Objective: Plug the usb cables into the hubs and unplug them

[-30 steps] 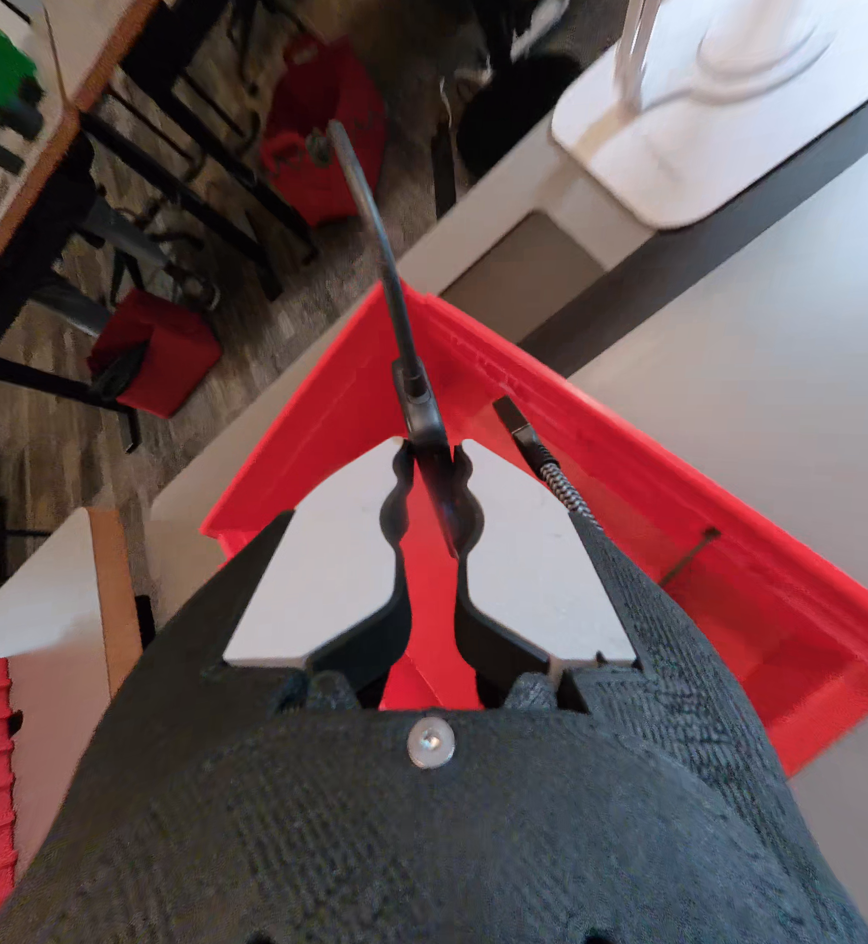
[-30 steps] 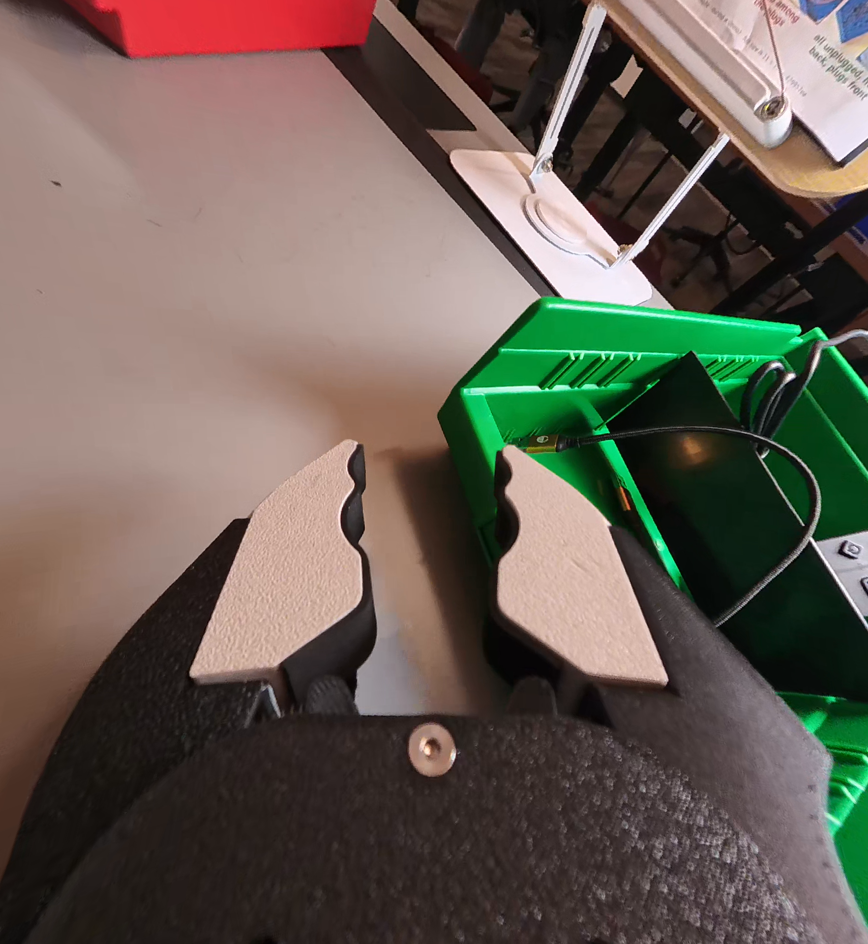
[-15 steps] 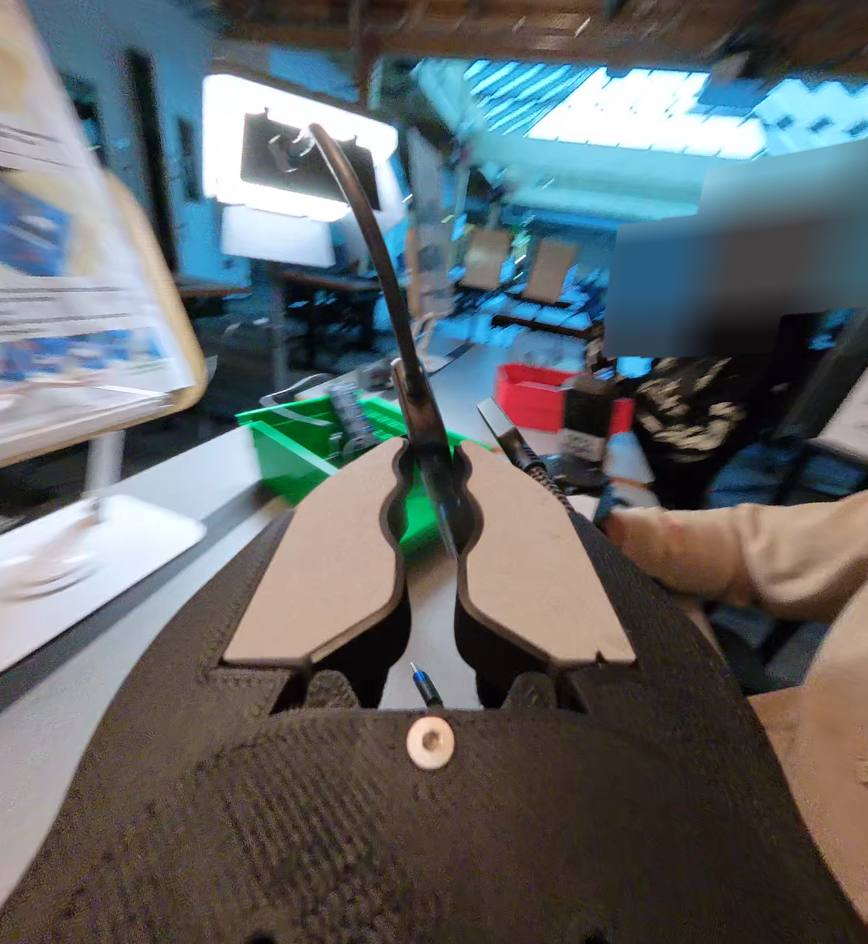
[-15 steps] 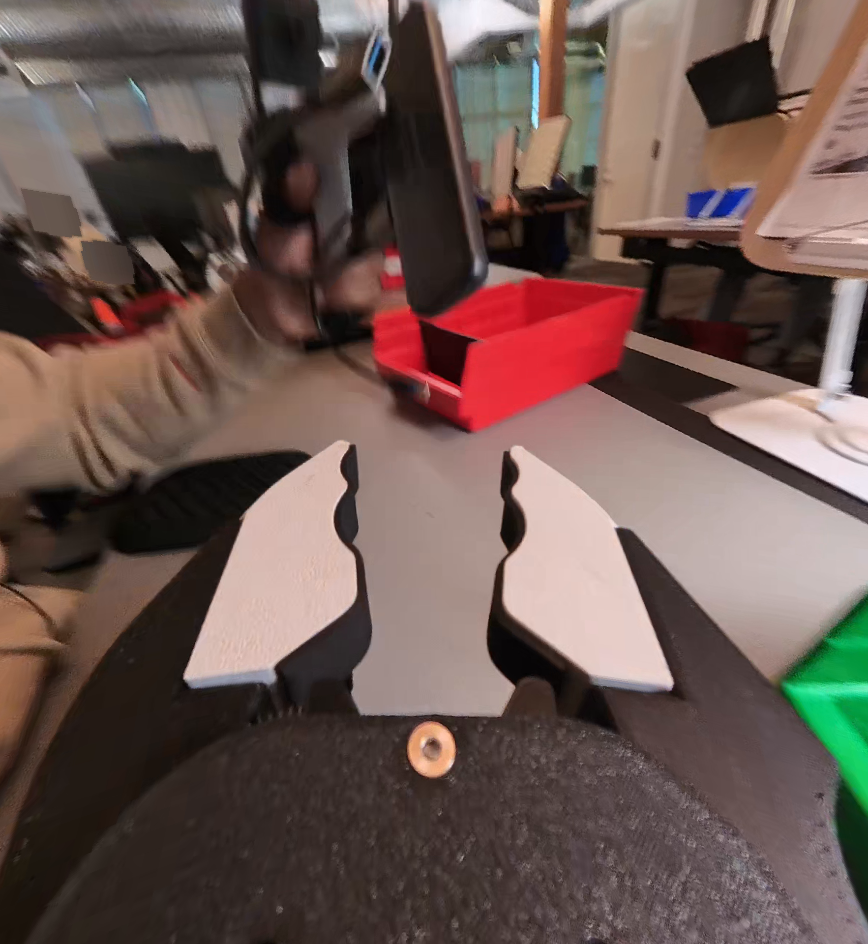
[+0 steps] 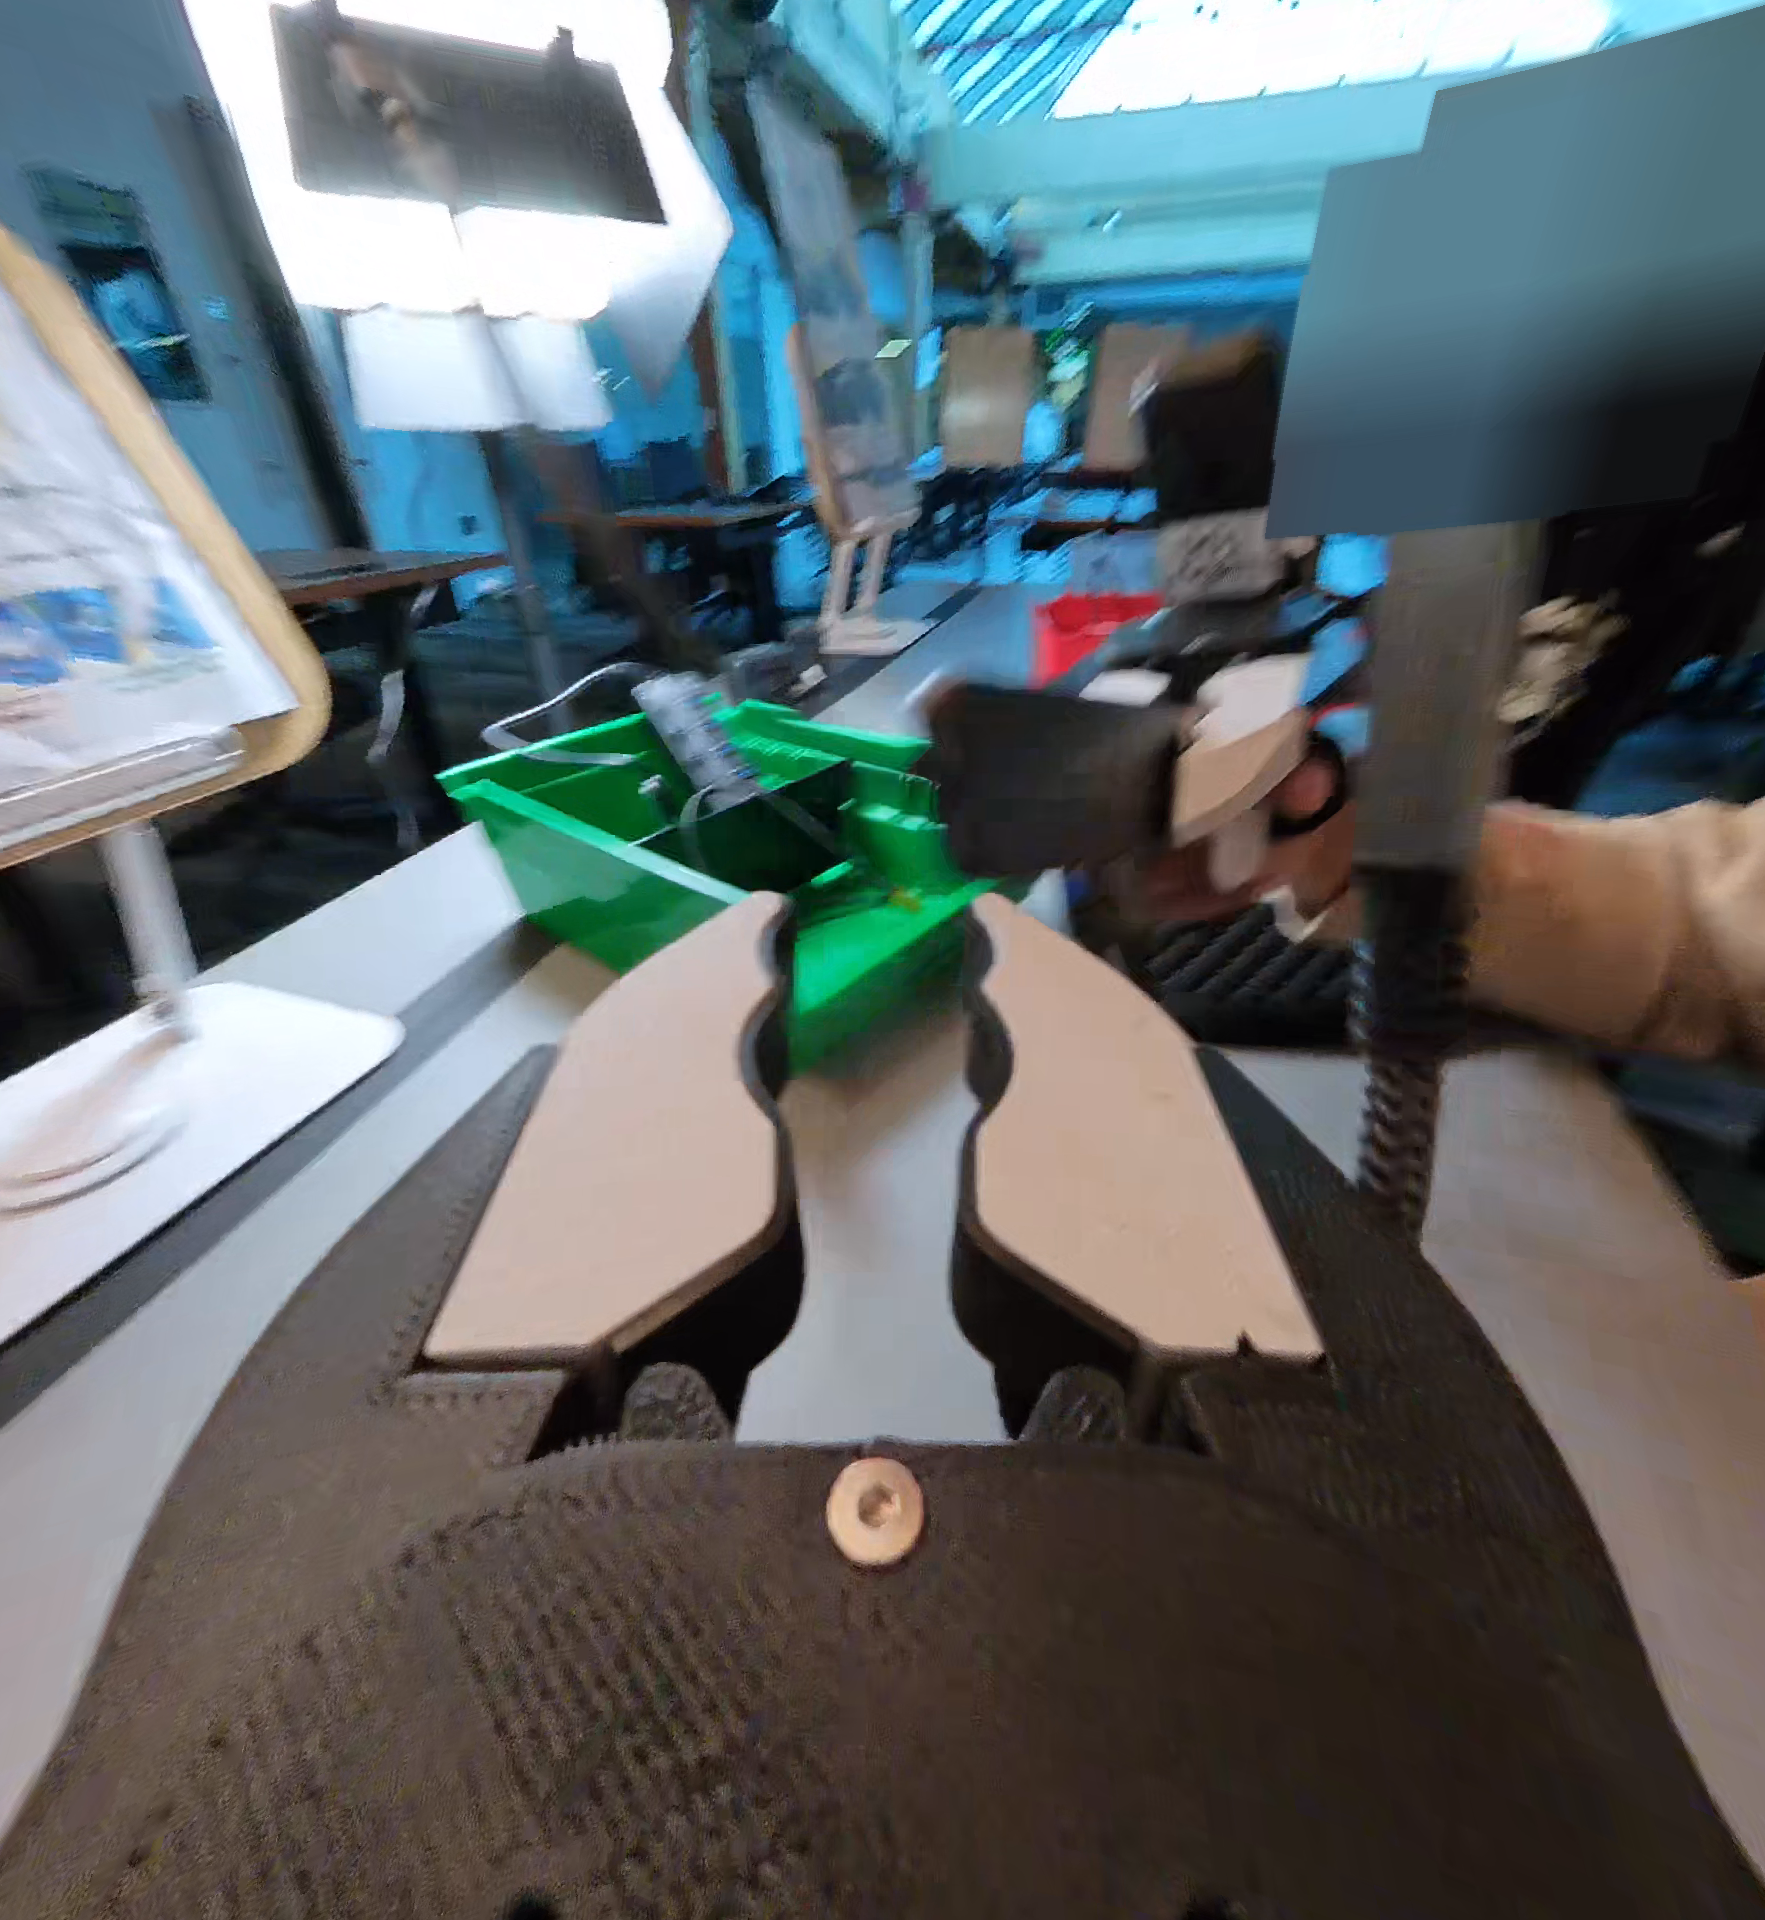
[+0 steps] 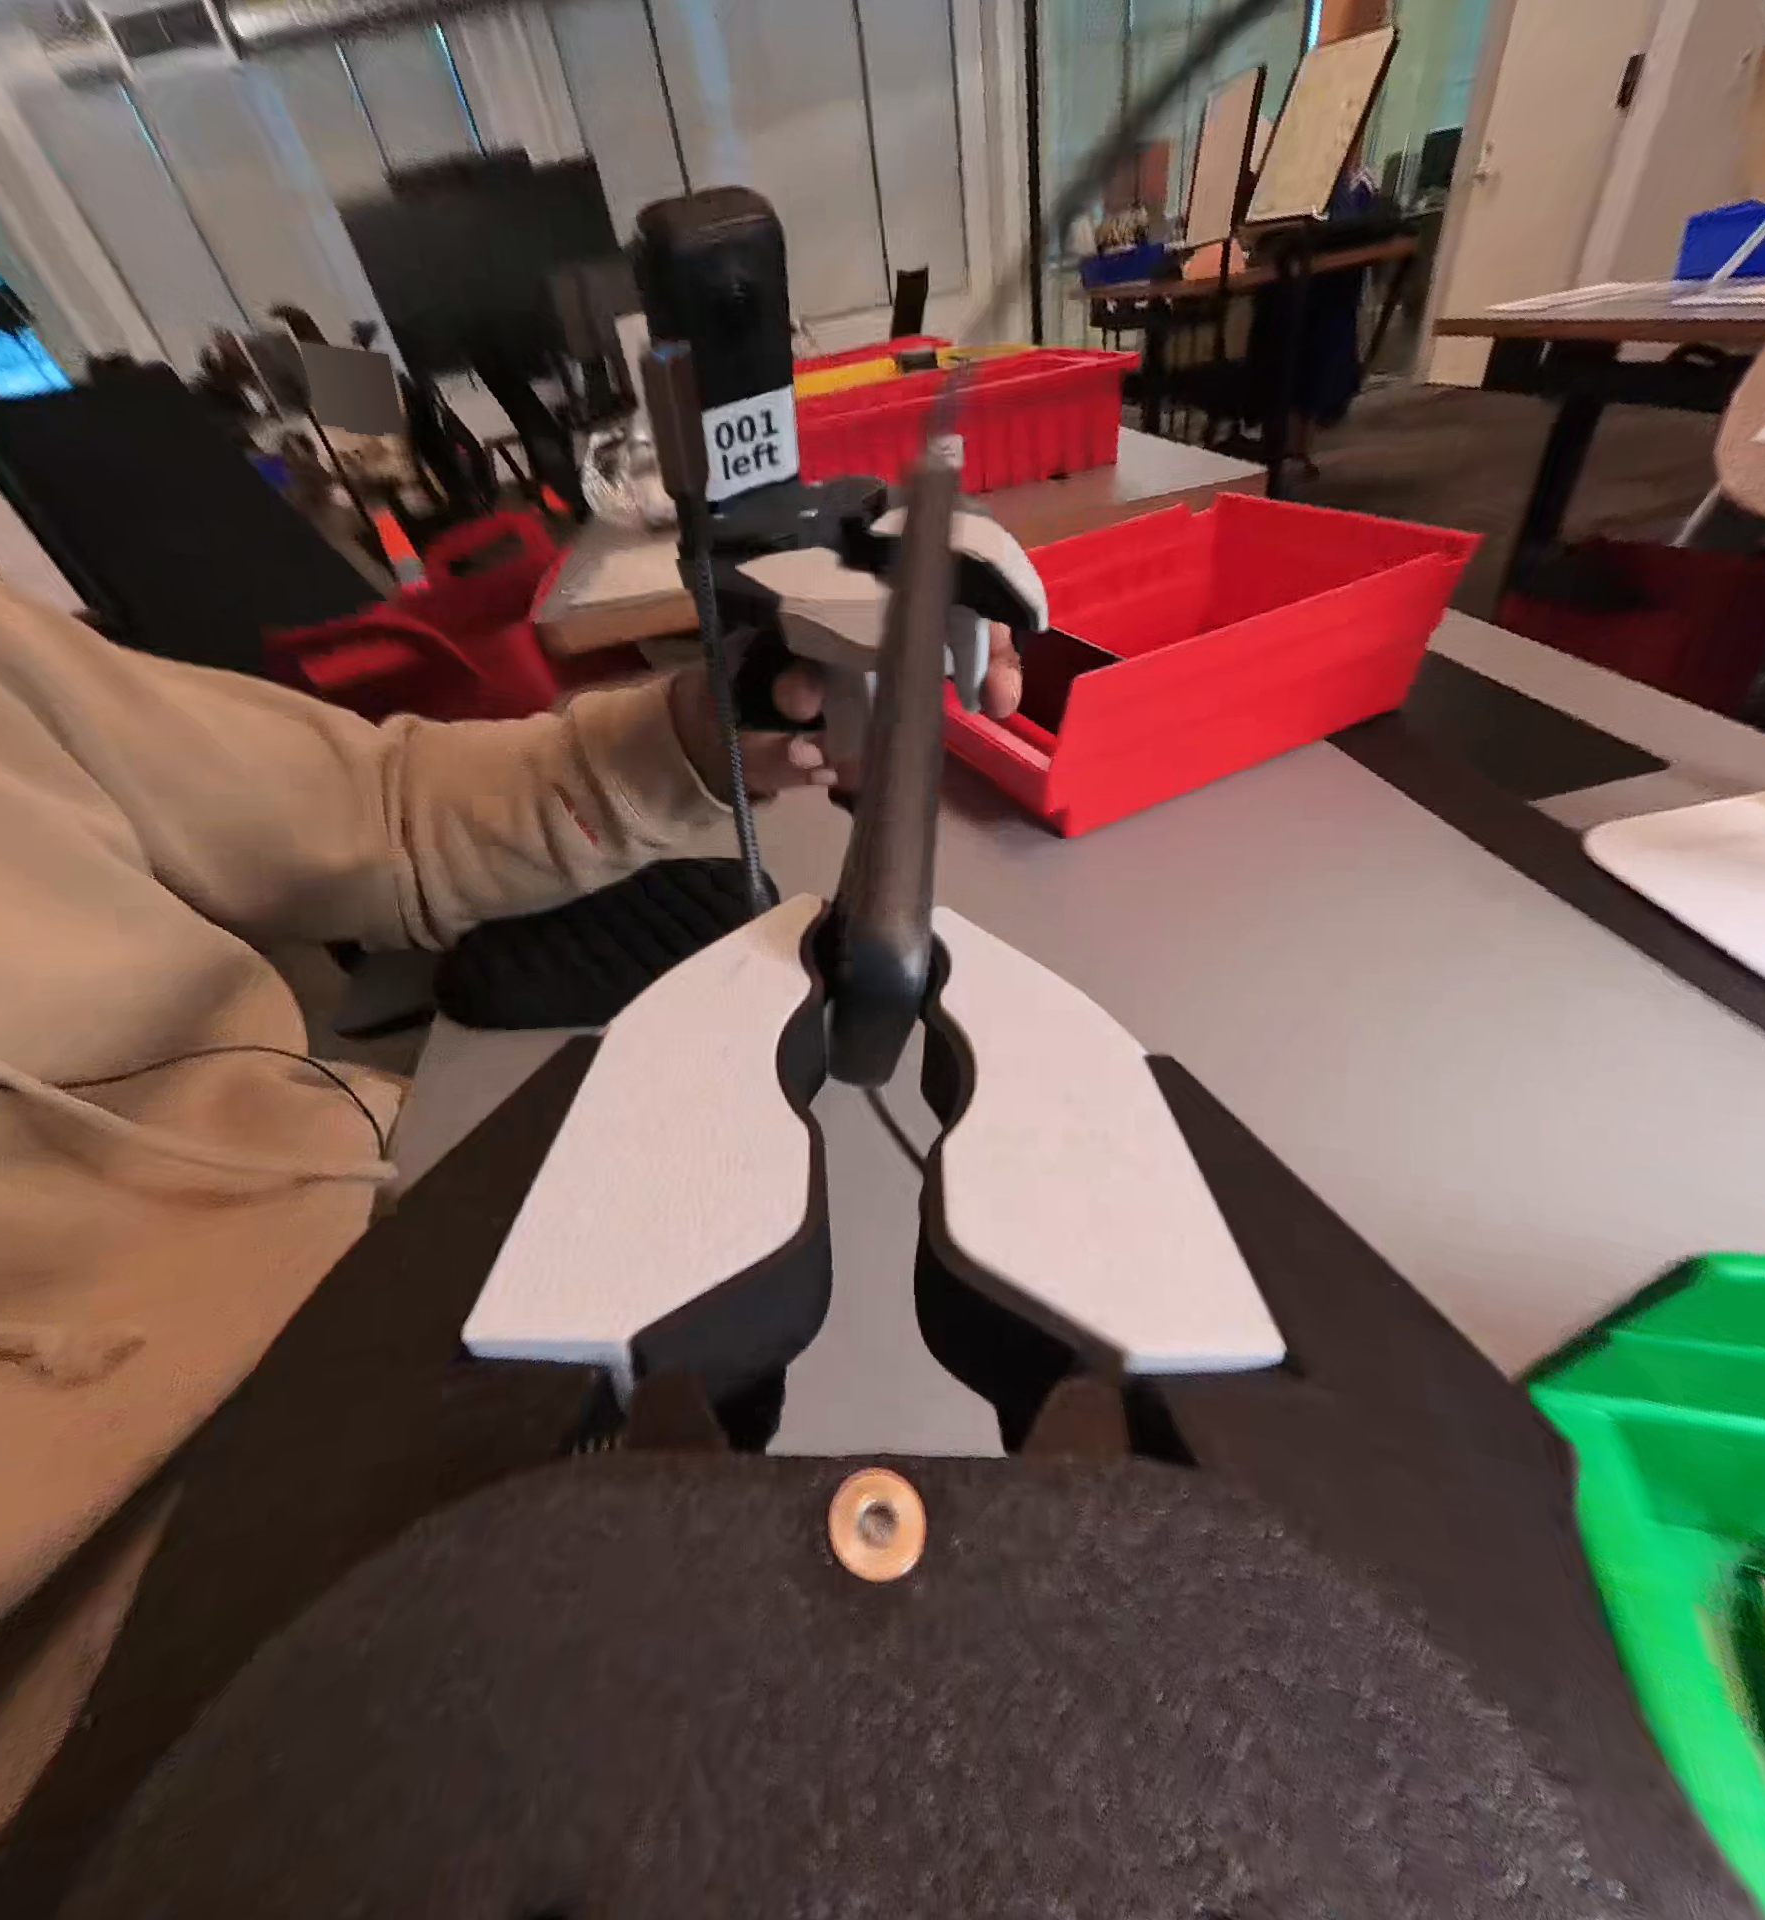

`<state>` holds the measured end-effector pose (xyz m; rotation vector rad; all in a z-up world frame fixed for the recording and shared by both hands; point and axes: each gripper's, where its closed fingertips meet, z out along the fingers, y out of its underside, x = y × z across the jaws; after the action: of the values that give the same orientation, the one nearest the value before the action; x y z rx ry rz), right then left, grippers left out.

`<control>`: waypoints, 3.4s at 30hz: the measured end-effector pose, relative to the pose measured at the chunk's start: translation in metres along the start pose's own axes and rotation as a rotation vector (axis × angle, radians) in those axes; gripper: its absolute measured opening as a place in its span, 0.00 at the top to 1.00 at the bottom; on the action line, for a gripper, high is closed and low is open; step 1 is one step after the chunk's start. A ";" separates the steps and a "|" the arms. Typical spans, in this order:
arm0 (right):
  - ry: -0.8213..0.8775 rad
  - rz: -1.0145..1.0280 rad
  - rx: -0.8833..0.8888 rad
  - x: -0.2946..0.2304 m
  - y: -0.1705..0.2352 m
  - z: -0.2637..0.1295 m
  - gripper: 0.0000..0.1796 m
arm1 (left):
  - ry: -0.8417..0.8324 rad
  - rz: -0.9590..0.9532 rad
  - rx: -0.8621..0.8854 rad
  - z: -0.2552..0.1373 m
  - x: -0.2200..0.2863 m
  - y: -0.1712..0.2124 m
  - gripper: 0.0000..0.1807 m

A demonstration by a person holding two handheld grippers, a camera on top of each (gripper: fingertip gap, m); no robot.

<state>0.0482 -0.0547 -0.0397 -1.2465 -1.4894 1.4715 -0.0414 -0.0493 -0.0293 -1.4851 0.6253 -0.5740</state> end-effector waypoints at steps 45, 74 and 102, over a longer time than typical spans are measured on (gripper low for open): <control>0.137 -0.098 0.024 0.007 0.039 0.055 0.87 | 0.219 -0.606 0.092 -0.001 0.027 0.039 0.93; -0.160 0.043 0.204 -0.027 0.027 0.053 0.96 | 0.284 -0.255 -0.024 0.007 0.077 0.044 0.93; -0.063 -0.093 -0.517 0.000 0.079 -0.010 0.96 | -0.157 -0.277 0.143 -0.047 -0.023 0.019 0.93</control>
<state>0.0702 -0.0601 -0.1156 -1.4048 -2.0238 1.1065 -0.0914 -0.0674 -0.0473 -1.4745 0.2519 -0.6920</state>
